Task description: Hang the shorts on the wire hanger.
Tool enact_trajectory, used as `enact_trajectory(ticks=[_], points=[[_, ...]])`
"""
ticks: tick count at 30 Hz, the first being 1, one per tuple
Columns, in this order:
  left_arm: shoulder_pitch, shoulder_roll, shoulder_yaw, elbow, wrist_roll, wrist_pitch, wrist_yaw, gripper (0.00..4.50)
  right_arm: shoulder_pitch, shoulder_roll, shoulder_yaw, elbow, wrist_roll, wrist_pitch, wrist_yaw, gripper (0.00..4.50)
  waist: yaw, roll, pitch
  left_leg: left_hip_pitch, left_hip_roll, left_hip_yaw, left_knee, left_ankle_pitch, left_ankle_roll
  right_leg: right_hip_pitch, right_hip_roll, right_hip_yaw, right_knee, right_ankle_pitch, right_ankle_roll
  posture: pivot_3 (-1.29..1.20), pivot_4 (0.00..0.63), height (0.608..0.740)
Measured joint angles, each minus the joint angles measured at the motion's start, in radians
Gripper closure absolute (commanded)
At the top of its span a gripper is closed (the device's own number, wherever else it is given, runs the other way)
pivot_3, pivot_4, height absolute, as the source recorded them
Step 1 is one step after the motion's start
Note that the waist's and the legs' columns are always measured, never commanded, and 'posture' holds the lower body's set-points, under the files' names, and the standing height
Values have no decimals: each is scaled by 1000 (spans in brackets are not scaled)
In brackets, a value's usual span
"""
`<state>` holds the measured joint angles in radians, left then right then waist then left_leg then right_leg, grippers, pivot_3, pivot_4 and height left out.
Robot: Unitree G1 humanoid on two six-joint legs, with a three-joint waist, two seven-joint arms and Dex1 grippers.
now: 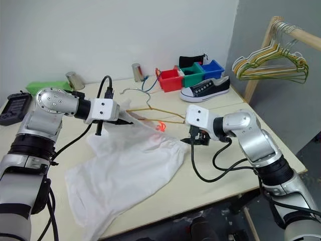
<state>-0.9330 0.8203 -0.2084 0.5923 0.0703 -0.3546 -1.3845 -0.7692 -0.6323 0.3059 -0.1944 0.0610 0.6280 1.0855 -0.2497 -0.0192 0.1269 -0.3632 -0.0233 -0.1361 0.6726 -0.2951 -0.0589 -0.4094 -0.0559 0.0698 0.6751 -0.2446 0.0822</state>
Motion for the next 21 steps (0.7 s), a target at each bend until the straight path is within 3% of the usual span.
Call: enact_trajectory(ticks=[2,5,8,12,21], points=[[51,4,7,-46,-26,-7,15,4402,-28,-25,-21,1,60,47,37,42,-1,0,0,0,0,0,3,0,0,0,0,0,3,0,0,-204,45,740],[101,12,14,-94,-49,-2,36,4402,-51,-33,-51,16,117,93,54,42,-2,0,0,0,1,0,4,0,0,0,1,0,3,0,0,-200,48,740],[178,89,26,-108,-36,21,40,4402,-63,-66,-119,76,145,159,39,42,-4,0,0,2,1,1,4,1,1,0,1,1,4,-1,1,-187,51,740],[224,97,40,-162,-49,56,43,4402,-65,-59,-142,118,168,178,27,42,4,0,0,1,0,0,5,2,4,1,1,0,5,-2,3,-172,53,740],[298,149,118,-245,-96,153,74,4402,84,-35,-126,204,198,213,13,42,7,0,0,1,1,0,5,2,4,1,1,1,5,1,-1,-145,46,740]])
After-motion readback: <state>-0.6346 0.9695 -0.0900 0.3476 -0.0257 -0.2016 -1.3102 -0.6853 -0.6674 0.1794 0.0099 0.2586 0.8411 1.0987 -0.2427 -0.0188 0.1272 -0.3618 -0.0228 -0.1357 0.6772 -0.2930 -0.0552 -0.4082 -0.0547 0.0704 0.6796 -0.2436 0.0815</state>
